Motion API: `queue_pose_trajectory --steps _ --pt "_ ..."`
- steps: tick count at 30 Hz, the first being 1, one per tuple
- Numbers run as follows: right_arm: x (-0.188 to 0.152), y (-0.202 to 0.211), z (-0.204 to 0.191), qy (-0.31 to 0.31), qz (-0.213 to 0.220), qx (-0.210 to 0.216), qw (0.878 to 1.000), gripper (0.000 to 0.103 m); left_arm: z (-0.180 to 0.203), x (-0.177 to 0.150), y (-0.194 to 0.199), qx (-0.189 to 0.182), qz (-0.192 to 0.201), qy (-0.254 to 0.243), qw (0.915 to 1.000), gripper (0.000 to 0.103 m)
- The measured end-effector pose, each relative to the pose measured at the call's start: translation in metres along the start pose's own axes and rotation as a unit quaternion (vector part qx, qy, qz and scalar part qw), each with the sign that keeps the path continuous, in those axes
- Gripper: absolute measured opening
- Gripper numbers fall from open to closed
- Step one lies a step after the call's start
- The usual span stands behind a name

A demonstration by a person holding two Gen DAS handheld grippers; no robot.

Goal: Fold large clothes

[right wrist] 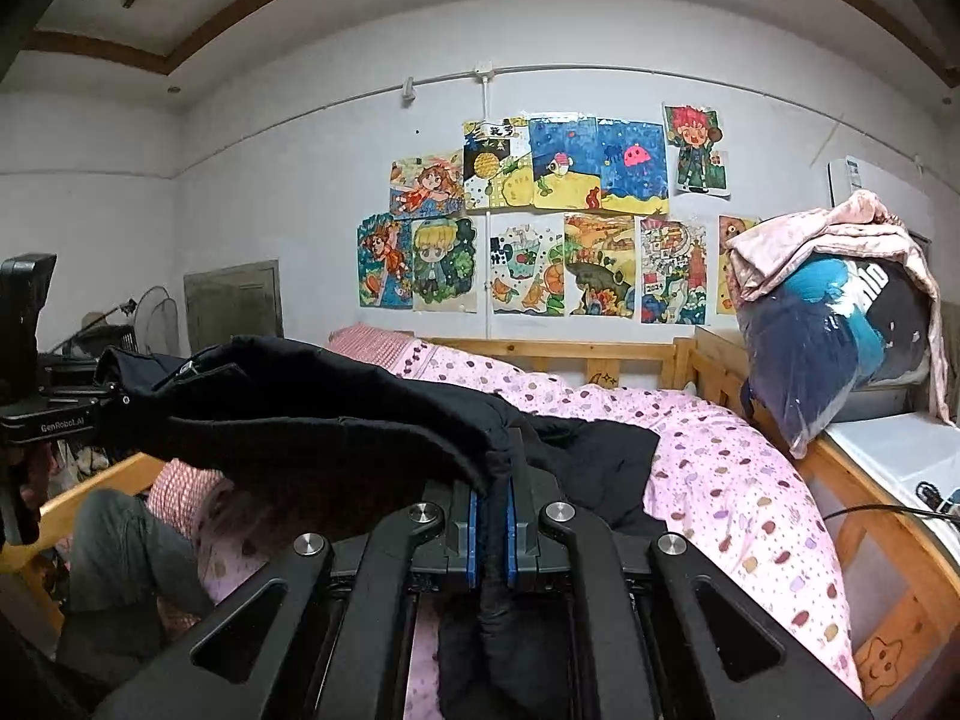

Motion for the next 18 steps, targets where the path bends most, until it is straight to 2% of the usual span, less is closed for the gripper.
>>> queue_pose_trajectory --steps 10,18 --pt "0.040 -0.046 0.014 -0.023 0.021 0.010 0.999 0.006 -0.016 0.044 -0.026 -0.018 0.019 0.030 0.9992 0.010" --pt "0.073 -0.097 0.029 -0.006 0.029 -0.003 1.000 0.006 -0.033 0.086 -0.060 0.004 0.024 0.021 0.9995 0.010"
Point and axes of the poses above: each gripper's, at about its wrist camera, not at the fingertips, and y roughly against the way its jaws point, z to its right, x to its top, the point moved 8 cm from there along -y, roughly the way its jaws point, and after that the axes turned 8 degrees about -z, right-handed, at the moved point
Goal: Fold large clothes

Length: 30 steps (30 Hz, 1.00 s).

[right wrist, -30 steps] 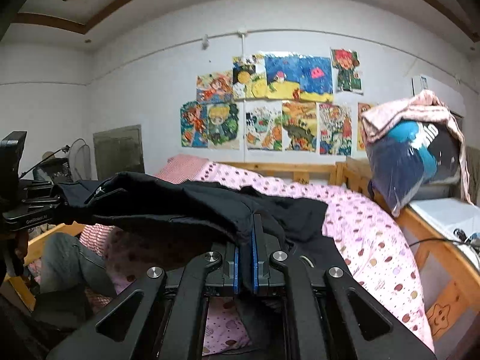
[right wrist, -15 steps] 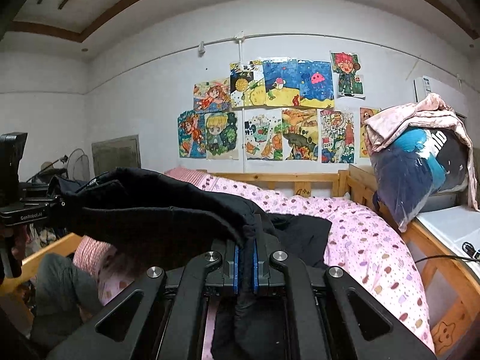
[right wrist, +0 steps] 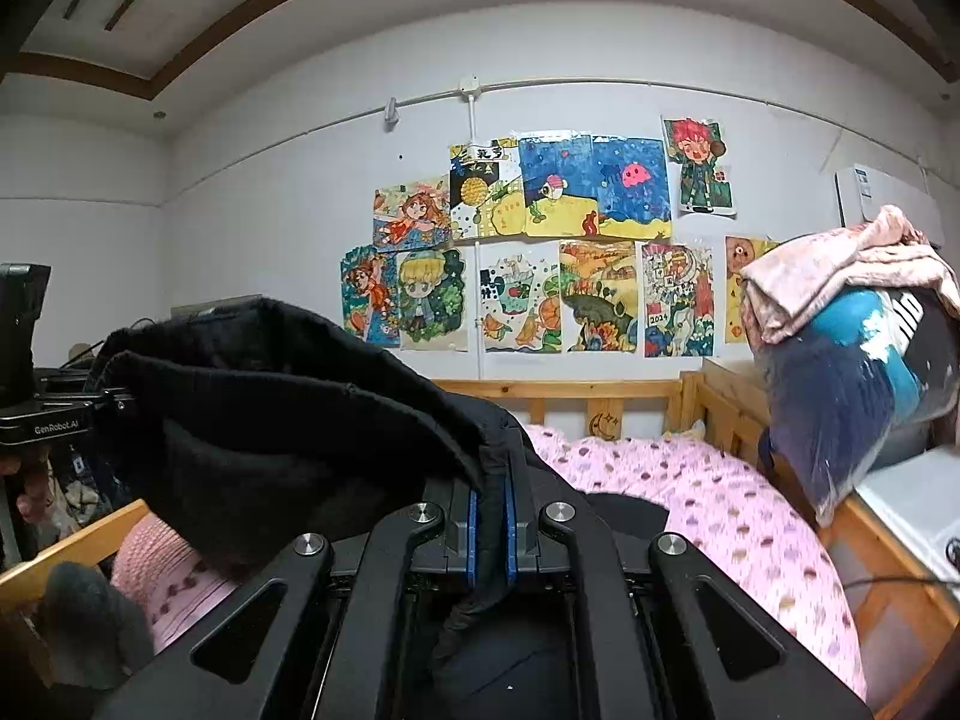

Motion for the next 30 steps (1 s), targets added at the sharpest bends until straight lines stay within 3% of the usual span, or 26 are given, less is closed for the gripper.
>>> queue_pose_trajectory --steps 6,14,23,30 --pt "0.021 -0.060 0.018 -0.003 -0.011 -0.013 1.000 0.006 -0.010 0.029 -0.045 0.032 0.000 -0.022 0.9992 0.010" --pt "0.039 -0.152 0.026 0.018 -0.037 -0.042 0.998 0.006 -0.033 0.059 -0.128 0.064 -0.010 -0.016 0.9978 0.010" --pt "0.026 -0.263 0.034 0.058 -0.092 -0.086 0.990 0.006 -0.060 0.061 -0.243 0.074 -0.053 -0.007 0.9958 0.011" --pt "-0.007 -0.331 0.042 0.053 -0.144 -0.109 0.982 0.007 -0.075 0.044 -0.328 0.051 -0.105 0.015 0.9931 0.011"
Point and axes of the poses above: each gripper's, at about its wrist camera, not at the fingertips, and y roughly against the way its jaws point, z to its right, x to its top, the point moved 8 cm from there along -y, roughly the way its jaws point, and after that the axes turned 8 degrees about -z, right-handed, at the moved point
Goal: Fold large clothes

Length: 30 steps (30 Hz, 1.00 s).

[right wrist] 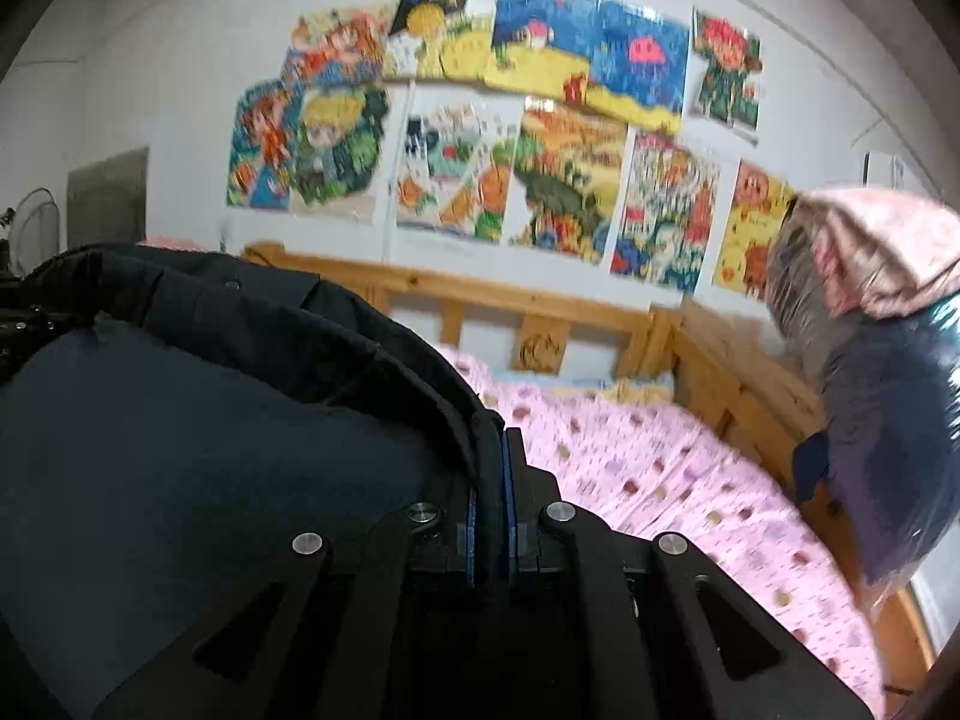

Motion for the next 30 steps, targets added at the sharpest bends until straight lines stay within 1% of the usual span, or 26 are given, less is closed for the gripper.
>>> queue_pose_trajectory --steps 1,4,7,8,11,15,23,30 --pt "-0.004 -0.013 -0.001 -0.005 -0.013 0.006 1.000 0.007 0.000 -0.002 -0.009 0.001 -0.004 0.000 1.0000 0.011" --pt "-0.014 -0.036 -0.002 -0.013 -0.032 0.021 0.999 0.007 0.000 -0.010 -0.037 -0.002 -0.015 0.006 0.9999 0.014" --pt "-0.027 -0.054 -0.001 -0.040 -0.038 0.041 0.998 0.010 -0.003 -0.013 -0.057 -0.019 -0.025 0.024 0.9992 0.018" --pt "-0.033 -0.061 -0.002 -0.047 -0.042 0.046 0.997 0.012 -0.003 -0.015 -0.063 -0.025 -0.028 0.030 0.9989 0.020" --pt "-0.046 -0.077 -0.003 -0.057 -0.050 0.052 0.996 0.014 0.000 -0.019 -0.074 -0.027 -0.030 0.032 0.9987 0.021" --pt "-0.058 -0.087 -0.003 -0.068 -0.055 0.061 0.994 0.015 0.007 -0.021 -0.079 -0.015 -0.026 0.024 0.9993 0.022" --pt "-0.068 -0.098 0.002 -0.095 -0.061 0.084 0.990 0.022 0.008 -0.024 -0.082 -0.012 -0.026 0.022 0.9993 0.022" --pt "-0.073 -0.104 0.003 -0.103 -0.065 0.084 0.989 0.029 0.008 -0.024 -0.083 -0.018 -0.028 0.025 0.9991 0.022"
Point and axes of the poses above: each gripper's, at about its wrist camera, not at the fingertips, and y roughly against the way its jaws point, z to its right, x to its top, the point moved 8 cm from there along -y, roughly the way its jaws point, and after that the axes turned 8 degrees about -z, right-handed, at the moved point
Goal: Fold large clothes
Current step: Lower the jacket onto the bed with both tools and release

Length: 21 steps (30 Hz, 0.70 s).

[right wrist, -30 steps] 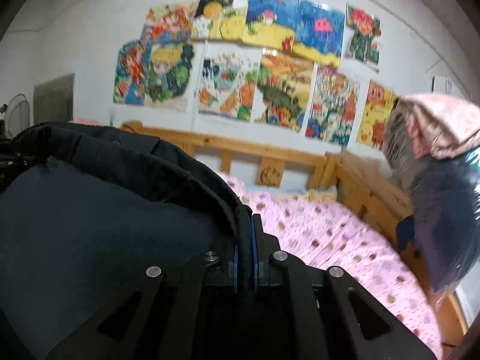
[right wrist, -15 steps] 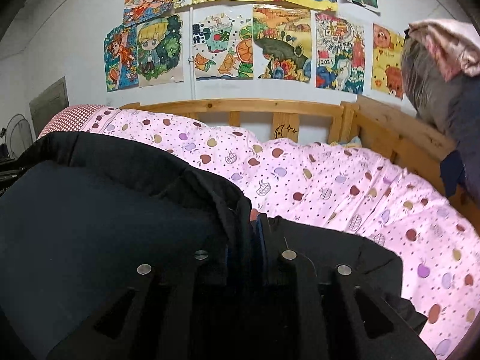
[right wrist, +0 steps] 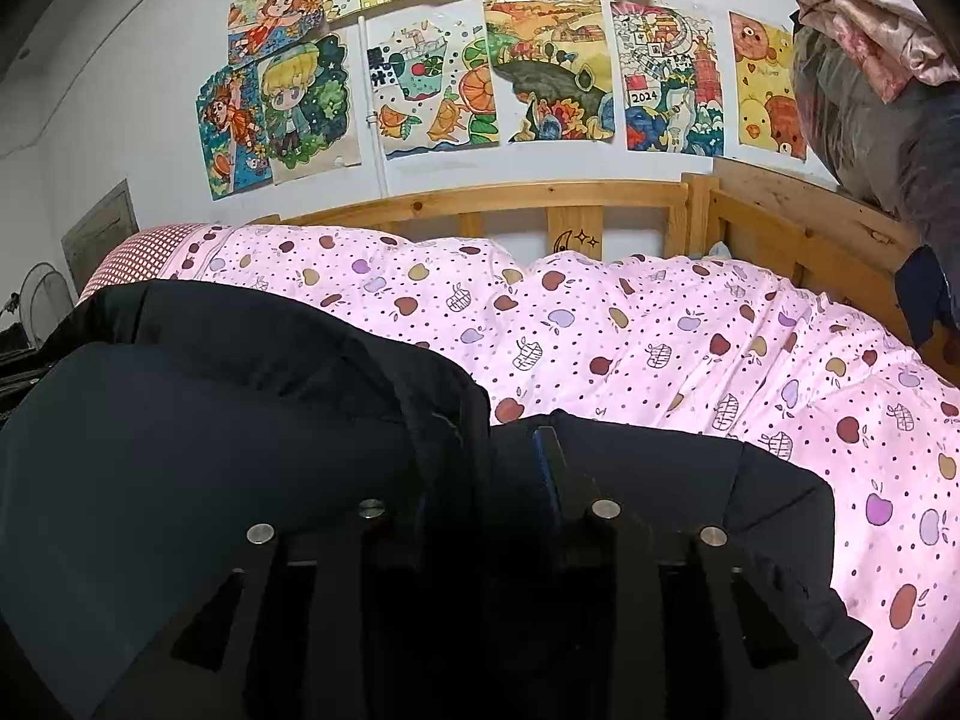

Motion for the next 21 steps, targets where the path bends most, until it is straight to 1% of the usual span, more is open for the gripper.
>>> queue_pose_trajectory --steps 7,10,13,15,17,19,20,21 --pt "-0.001 -0.002 0.001 -0.004 0.000 -0.002 1.000 0.032 -0.001 0.000 0.001 -0.008 0.002 0.007 0.9999 0.024" --pt "-0.001 -0.001 0.000 -0.004 0.003 -0.006 1.000 0.033 -0.003 -0.001 0.003 -0.009 0.003 0.012 0.9999 0.028" --pt "-0.002 0.000 0.002 -0.006 0.005 -0.007 1.000 0.034 -0.006 -0.001 0.003 -0.008 0.003 0.020 0.9998 0.036" --pt "-0.002 0.001 0.003 -0.008 0.008 -0.007 1.000 0.036 -0.010 -0.001 0.003 -0.005 0.004 0.030 0.9995 0.047" --pt "-0.003 0.003 0.003 -0.010 0.014 -0.008 1.000 0.038 -0.013 -0.001 0.004 -0.015 0.007 0.039 0.9991 0.050" --pt "-0.003 0.007 0.005 -0.014 0.022 -0.011 1.000 0.044 -0.015 -0.001 0.006 -0.025 0.011 0.045 0.9986 0.053" --pt "-0.003 0.011 0.006 -0.017 0.030 -0.014 0.999 0.051 -0.016 -0.001 0.007 -0.026 0.013 0.048 0.9984 0.055" --pt "-0.002 0.016 0.008 -0.020 0.039 -0.016 0.999 0.063 -0.017 -0.001 0.009 -0.027 0.016 0.049 0.9983 0.057"
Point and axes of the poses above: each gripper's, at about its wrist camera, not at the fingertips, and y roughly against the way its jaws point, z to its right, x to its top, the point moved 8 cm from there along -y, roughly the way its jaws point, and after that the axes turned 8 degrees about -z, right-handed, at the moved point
